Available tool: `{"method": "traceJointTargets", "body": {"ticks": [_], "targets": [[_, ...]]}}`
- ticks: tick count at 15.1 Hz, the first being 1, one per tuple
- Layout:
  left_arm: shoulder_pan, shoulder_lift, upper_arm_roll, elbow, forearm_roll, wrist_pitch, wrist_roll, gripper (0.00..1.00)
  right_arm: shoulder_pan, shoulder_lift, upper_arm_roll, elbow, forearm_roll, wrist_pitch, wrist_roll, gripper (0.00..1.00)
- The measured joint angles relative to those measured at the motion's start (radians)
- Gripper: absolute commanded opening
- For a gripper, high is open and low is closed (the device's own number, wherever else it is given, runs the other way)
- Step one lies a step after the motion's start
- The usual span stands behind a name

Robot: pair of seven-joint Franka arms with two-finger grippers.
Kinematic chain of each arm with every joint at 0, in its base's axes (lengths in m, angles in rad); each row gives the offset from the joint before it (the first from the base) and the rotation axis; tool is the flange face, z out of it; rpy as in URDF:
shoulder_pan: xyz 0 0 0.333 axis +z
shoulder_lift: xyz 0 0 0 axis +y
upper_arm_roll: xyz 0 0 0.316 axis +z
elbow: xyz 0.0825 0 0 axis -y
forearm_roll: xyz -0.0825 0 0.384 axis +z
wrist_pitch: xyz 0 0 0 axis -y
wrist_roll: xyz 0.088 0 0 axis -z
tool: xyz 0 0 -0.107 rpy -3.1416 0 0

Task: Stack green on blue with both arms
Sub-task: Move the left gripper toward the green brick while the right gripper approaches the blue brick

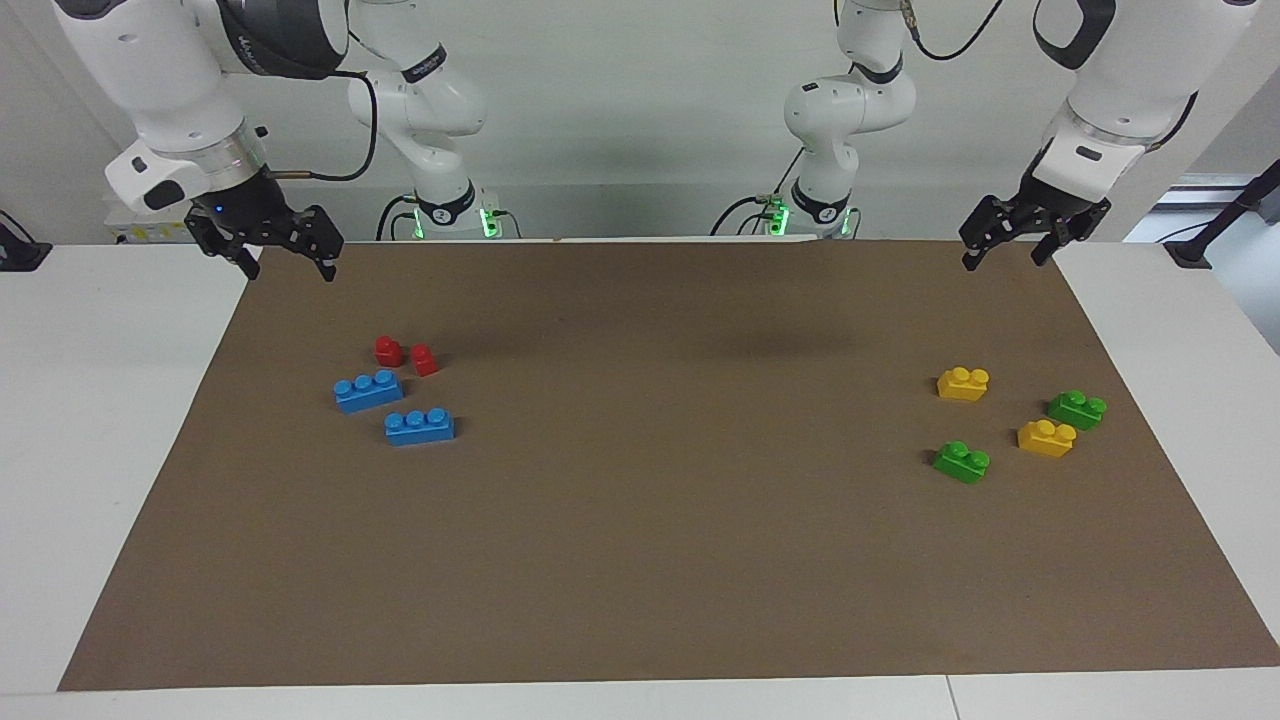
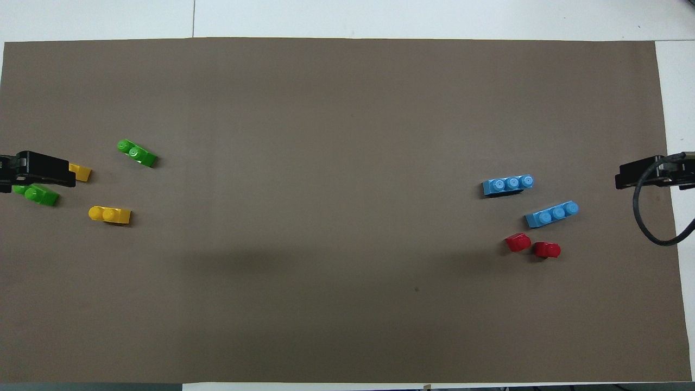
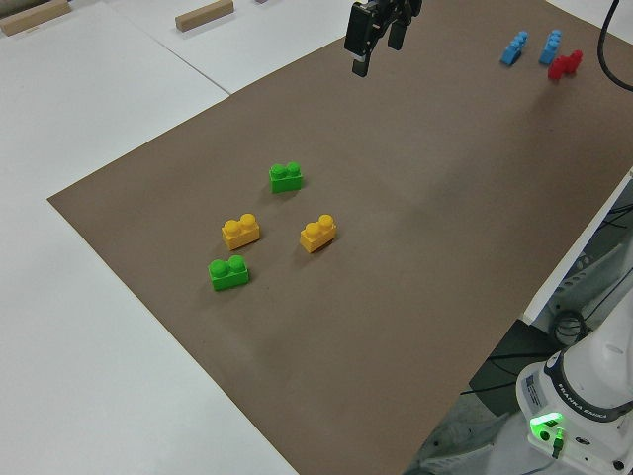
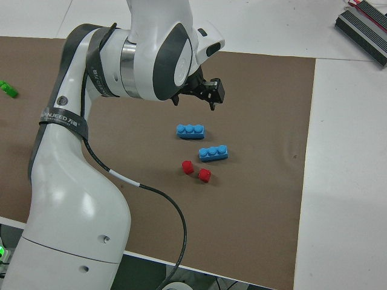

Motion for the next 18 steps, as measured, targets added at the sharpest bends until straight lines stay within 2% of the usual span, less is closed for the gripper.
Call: {"method": "traceJointTargets", "body": {"ticks": [5, 8, 12, 18], "targets": [[0.000, 0.000, 0.000, 0.000, 0.000, 0.000, 0.000, 1.00, 0.000, 0.000, 0.000, -0.002, 0.000, 0.003, 0.027, 1.00], [0.000, 0.000, 0.000, 0.000, 0.000, 0.000, 0.000, 1.00, 0.000, 0.002, 0.001, -0.033, 0.000, 0.070, 0.126, 1.00], [0.005, 0.000, 0.009, -0.005, 0.000, 0.022, -0.048, 1.00, 0.001, 0.053, 0.005, -0.080, 0.060, 0.185, 0.404, 0.99], [0.026, 0.021, 0.016, -0.086, 0.000, 0.204, -0.394, 1.00, -0.013, 0.202, 0.000, -0.084, 0.249, 0.294, 0.913, 0.99]]}}
